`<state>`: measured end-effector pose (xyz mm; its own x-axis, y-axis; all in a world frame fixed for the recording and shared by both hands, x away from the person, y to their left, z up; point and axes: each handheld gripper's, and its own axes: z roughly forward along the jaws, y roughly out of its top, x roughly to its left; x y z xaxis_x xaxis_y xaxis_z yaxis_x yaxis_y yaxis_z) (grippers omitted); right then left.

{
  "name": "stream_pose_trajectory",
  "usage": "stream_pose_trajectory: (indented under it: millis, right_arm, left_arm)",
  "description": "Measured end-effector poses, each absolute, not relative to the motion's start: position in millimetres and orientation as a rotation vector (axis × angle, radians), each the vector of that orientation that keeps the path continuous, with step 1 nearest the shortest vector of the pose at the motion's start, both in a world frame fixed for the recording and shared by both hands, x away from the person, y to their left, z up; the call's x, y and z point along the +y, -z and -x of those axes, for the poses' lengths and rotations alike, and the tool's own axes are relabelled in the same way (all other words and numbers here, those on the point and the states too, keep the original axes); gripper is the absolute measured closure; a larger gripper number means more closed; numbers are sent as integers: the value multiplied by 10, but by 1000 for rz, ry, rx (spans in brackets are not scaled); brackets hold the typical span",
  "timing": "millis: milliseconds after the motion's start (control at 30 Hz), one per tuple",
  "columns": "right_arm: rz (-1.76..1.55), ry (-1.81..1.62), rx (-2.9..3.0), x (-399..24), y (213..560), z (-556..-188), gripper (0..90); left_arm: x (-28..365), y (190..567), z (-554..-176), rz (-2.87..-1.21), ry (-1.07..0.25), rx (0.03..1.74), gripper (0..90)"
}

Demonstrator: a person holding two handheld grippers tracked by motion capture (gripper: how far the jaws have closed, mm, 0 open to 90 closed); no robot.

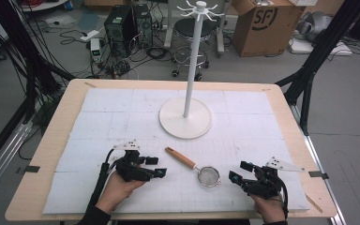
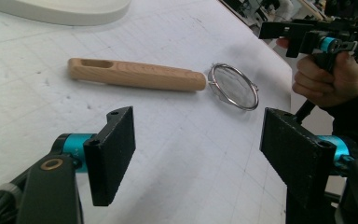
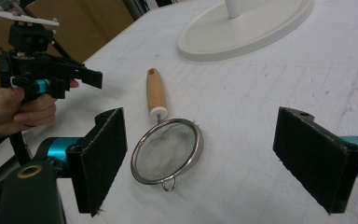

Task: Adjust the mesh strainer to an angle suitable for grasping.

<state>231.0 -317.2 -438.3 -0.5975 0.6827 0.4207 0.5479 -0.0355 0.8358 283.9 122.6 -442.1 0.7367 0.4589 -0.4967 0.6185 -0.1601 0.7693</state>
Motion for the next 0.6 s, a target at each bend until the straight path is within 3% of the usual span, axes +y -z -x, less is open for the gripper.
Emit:
stream_pose_trajectory:
  millis: [600]
  right_arm:
    - [-1351,-1711,2091,-3181,4379,-2301,165]
  left_arm:
    - [1689,4398,-2683,-1763,116,860,282]
